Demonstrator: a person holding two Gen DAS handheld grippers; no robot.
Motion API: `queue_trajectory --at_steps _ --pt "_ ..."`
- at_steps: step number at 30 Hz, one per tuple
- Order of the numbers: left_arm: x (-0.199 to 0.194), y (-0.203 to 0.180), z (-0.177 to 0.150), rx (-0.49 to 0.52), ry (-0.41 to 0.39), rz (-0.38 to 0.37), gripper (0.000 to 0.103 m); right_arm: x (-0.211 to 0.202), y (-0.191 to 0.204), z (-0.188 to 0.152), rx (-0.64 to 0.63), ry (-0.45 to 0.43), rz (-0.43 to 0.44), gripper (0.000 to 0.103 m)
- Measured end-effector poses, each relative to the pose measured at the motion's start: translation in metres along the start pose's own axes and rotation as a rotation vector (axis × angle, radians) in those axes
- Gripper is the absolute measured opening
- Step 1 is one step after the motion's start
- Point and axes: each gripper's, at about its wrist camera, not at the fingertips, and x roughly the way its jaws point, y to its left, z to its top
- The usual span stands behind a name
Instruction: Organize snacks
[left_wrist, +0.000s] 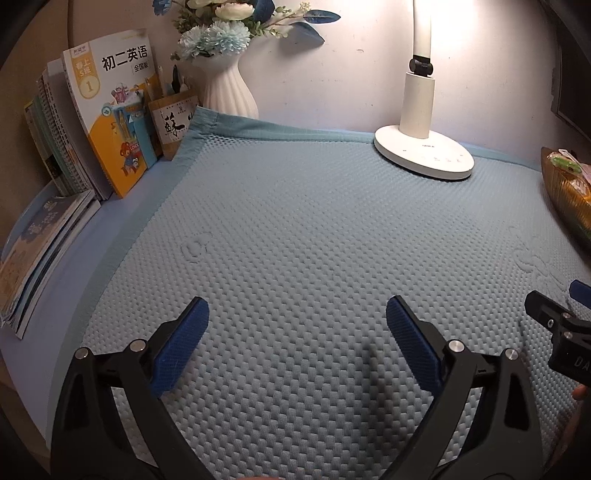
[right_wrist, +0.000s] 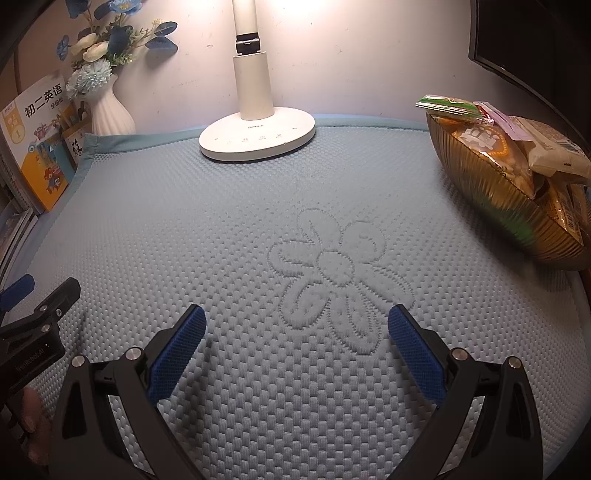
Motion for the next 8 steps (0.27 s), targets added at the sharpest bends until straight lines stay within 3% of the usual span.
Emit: queue_trajectory --at_steps 6,8 --pt "0.022 0.011 0.002 -0.064 0.134 -0.077 0.1 0.012 0.0 0.001 0.0 0.069 -0.012 0.098" --pt "0.029 0.01 0.002 -0.063 0.169 -0.069 0.1 0.014 0.001 0.0 -0.004 0.088 -0.019 0.098"
